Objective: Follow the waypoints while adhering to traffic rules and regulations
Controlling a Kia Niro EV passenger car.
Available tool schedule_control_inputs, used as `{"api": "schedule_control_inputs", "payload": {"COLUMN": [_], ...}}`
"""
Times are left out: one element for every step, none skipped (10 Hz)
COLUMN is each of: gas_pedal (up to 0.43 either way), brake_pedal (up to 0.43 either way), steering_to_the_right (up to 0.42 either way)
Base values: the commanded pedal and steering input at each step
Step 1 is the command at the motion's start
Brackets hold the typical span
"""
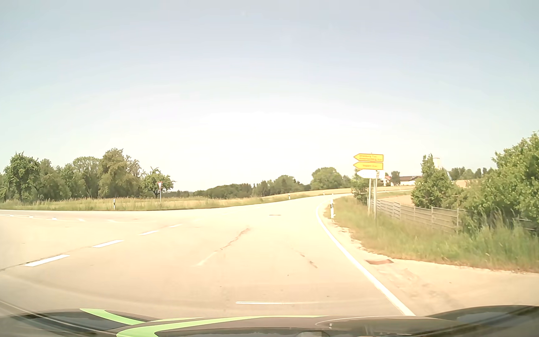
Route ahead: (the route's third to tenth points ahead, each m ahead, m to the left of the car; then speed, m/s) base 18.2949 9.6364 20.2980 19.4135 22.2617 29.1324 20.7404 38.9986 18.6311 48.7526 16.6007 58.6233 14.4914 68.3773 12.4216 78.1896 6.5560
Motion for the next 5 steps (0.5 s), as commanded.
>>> {"api": "schedule_control_inputs", "payload": {"gas_pedal": [0.000,0.000,0.000,0.000,0.000], "brake_pedal": [0.220,0.226,0.226,0.226,0.226], "steering_to_the_right": [0.007,0.007,0.007,0.007,0.007]}}
